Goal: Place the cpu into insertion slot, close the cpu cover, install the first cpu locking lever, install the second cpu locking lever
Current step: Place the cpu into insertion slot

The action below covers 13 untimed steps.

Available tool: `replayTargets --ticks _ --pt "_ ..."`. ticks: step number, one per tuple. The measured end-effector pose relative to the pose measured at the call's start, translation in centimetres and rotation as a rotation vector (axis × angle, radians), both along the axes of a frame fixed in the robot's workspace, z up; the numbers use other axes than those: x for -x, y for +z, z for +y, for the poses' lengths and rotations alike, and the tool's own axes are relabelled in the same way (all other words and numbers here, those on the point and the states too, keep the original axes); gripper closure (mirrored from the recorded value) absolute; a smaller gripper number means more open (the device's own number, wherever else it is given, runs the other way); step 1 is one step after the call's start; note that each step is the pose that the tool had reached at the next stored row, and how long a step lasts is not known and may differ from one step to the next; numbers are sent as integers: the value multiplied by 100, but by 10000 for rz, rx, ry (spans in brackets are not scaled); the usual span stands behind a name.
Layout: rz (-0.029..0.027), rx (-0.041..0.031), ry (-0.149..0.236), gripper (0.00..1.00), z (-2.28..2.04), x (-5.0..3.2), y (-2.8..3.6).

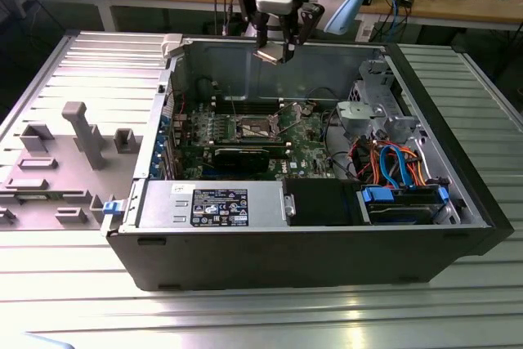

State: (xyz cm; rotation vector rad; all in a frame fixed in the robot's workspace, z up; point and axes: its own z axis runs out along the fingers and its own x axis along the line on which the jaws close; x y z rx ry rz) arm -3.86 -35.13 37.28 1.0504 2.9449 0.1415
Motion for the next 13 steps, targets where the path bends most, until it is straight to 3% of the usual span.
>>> replayTargets --ticks 8,13 --pt "0 6 -441 45 0 0 -6" --pt "0 9 -941 45 0 0 -12"
